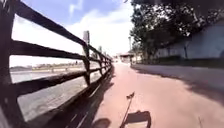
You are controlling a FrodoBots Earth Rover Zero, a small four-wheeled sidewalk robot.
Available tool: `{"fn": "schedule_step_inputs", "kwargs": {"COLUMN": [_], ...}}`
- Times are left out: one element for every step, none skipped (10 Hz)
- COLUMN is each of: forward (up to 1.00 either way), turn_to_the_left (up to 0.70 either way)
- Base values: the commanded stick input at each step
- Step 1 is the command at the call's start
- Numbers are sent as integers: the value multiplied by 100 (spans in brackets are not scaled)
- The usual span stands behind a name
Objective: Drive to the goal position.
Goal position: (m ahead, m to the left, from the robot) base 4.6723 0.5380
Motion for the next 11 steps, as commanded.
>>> {"fn": "schedule_step_inputs", "kwargs": {"forward": [70, 70, 70, 70, 70, 70, 70, 70, 70, 70, 70], "turn_to_the_left": [-8, -8, -8, -8, -8, -8, -8, -8, -8, -8, -8]}}
